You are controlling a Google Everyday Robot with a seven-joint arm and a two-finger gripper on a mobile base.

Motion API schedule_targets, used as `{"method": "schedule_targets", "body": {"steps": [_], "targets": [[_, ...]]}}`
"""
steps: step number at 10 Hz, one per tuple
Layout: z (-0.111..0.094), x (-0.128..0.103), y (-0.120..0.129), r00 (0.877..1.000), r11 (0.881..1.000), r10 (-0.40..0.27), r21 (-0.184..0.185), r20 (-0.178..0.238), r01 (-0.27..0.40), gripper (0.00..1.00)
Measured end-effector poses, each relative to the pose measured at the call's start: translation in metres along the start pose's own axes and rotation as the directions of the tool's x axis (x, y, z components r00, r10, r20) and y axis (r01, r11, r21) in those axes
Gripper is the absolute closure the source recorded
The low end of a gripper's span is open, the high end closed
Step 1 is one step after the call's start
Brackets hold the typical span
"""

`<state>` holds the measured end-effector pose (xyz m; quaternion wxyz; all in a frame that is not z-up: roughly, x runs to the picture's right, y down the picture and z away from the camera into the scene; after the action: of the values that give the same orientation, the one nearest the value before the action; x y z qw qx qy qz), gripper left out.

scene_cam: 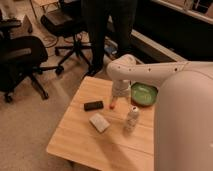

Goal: Place the white sponge in the ceramic cup

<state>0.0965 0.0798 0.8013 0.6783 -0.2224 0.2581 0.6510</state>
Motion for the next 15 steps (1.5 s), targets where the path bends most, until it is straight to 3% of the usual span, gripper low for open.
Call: {"method": "schedule_targets", "body": {"steps": [3,4,5,9,12,15], "targets": [[0.000,0.000,0.003,1.000,1.000,-0.009,0.001,-0.001,0.009,0.35],[0.004,0.004,0.010,0.999,0.999,-0.041,0.011,-0.014,0.041,0.35],[0.010,0.012,0.032,0.994,0.995,-0.100,0.005,-0.036,0.100,0.35],[0.032,0.035,0.085,0.960,0.966,-0.260,-0.039,-0.101,0.257,0.35],[0.052,0.036,0.100,0.925,0.934,-0.358,-0.064,-0.127,0.353,0.35],[0.075,0.036,0.107,0.899,0.915,-0.404,-0.074,-0.168,0.397,0.35]]}}
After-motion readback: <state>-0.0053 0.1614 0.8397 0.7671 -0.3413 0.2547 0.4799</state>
